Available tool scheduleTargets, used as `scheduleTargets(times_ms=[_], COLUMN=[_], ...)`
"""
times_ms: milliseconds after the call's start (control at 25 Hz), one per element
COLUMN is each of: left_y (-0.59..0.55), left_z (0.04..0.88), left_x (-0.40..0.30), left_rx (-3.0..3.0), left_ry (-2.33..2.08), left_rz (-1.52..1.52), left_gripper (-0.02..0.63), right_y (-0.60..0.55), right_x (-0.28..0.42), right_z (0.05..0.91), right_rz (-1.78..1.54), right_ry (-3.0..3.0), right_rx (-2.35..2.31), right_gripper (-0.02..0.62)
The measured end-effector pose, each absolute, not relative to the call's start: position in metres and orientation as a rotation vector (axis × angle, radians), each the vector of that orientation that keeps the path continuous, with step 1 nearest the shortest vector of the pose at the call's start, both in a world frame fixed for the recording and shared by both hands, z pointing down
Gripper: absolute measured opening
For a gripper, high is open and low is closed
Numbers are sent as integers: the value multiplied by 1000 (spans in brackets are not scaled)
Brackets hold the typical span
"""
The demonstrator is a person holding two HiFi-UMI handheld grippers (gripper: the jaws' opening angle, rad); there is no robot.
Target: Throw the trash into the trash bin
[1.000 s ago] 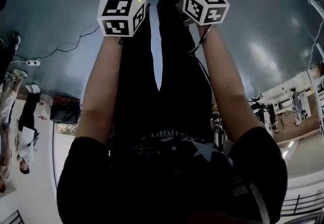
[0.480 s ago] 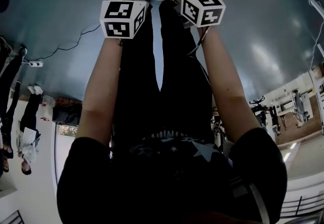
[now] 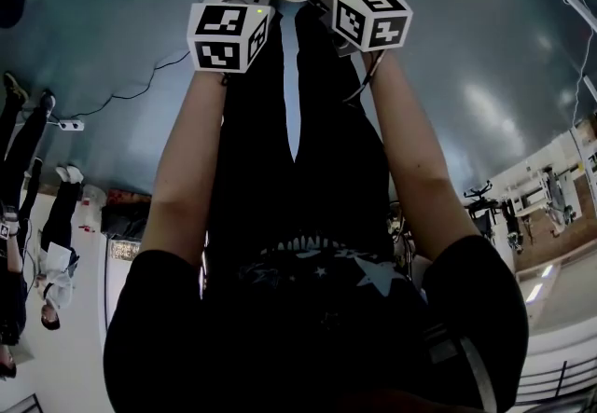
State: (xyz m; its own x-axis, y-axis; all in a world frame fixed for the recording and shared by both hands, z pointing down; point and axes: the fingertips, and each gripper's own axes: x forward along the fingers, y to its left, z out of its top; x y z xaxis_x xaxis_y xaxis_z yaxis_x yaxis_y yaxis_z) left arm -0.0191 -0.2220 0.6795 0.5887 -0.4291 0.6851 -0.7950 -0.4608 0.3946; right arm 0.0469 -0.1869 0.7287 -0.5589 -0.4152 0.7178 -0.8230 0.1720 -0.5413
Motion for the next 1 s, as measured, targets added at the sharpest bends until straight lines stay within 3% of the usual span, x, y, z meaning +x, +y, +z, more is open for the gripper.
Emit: scheduleTargets(times_ms=[720,840,1000], left_y=[-211,-202,-202], left_z=[611,597,578], left_x=[-30,-35,-37], left_rx=[2200,2211,2225], left_ry=[-895,-887,-898], left_rz=[623,612,596], left_gripper=[11,11,11], right_y=[-190,-185,-190], right_x=[32,30,32], right_z=[663,647,618], right_rz=[1394,1293,1269], right_ry=[-2032,-2042,-2078], right_rx=[1266,1300,1367], right_gripper=[422,330,279])
